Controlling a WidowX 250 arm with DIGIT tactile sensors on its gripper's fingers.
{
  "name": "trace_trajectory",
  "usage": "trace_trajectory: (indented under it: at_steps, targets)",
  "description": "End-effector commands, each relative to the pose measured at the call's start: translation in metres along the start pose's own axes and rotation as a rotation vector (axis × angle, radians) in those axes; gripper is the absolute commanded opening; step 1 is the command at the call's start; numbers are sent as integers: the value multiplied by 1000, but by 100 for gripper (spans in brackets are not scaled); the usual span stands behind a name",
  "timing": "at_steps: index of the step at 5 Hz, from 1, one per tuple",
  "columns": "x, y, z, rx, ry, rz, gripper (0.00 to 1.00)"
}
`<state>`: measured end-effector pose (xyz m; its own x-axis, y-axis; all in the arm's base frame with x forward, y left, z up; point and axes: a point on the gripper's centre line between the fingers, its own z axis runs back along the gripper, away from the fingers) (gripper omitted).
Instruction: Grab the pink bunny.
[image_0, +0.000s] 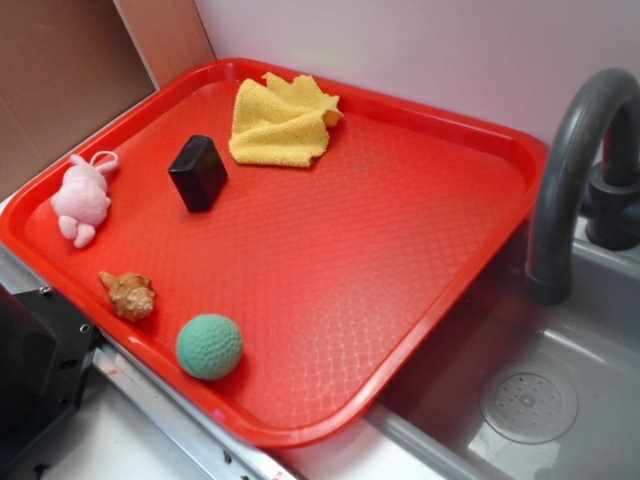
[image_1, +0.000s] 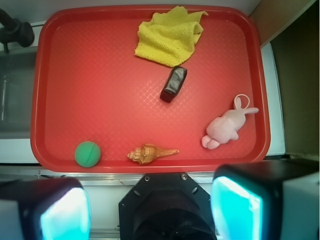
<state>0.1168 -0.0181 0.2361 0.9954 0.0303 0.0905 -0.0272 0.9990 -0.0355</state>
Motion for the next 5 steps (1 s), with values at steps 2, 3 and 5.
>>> trace_trajectory:
  at_steps: [2,3,5]
  targets:
    - [-1,17,-4,-22,-70,249,100]
    - [0,26,-18,-68,-88,505,100]
    - [1,55,-54,25,-185,891,100]
